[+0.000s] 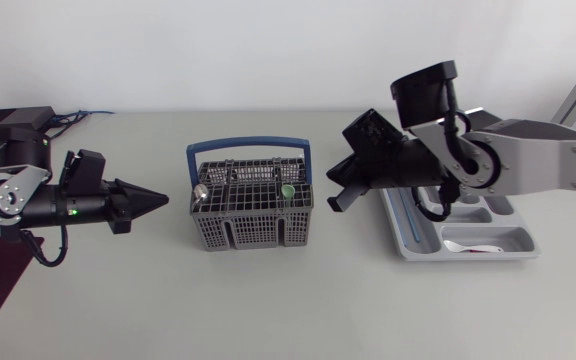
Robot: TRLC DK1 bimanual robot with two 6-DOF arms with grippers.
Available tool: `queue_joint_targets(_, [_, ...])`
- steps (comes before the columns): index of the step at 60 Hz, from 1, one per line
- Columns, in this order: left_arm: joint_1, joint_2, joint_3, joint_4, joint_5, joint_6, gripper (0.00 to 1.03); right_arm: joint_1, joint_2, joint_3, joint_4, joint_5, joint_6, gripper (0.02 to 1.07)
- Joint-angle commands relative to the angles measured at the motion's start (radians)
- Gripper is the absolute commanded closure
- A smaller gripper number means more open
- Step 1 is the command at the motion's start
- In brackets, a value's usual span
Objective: Unload the cutlery basket into the drawer organizer.
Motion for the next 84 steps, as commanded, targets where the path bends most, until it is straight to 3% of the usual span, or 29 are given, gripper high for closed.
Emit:
queue_joint_targets(1, [0.006,-0.07,-0.047,-0.008,0.016,0.019,0.53,0.035,-0.053,-0.042,-0.004,0.02,-0.025,0.69])
queue_joint_targets(11, [0.003,-0.179,-0.087,-0.008,0.016,0.012,0.28,0.076,-0.092,-0.043,-0.034,0.04,-0.049,0.42])
queue_joint_targets(12, [0.003,-0.19,-0.09,-0.009,0.016,0.008,0.25,0.082,-0.092,-0.043,-0.041,0.04,-0.054,0.34])
queue_joint_targets(17, [0.0,-0.225,-0.107,-0.009,0.016,0.004,0.14,0.099,-0.093,-0.04,-0.045,0.04,-0.063,0.2])
queue_joint_targets(27, [-0.006,-0.299,-0.15,-0.011,0.016,0.007,0.09,0.125,-0.053,-0.035,-0.039,0.035,-0.077,0.2])
queue_joint_targets(50, [-0.018,-0.409,-0.247,-0.008,0.015,0.035,0.09,0.15,0.078,0.021,0.013,0.032,-0.123,0.2])
queue_joint_targets(67, [-0.018,-0.411,-0.251,0.002,0.015,0.042,0.09,0.165,0.132,0.073,0.044,0.078,-0.16,0.21])
queue_joint_targets(84, [-0.068,-0.42,-0.225,0.011,0.007,0.053,0.08,0.156,0.146,0.083,0.064,0.087,-0.196,0.25])
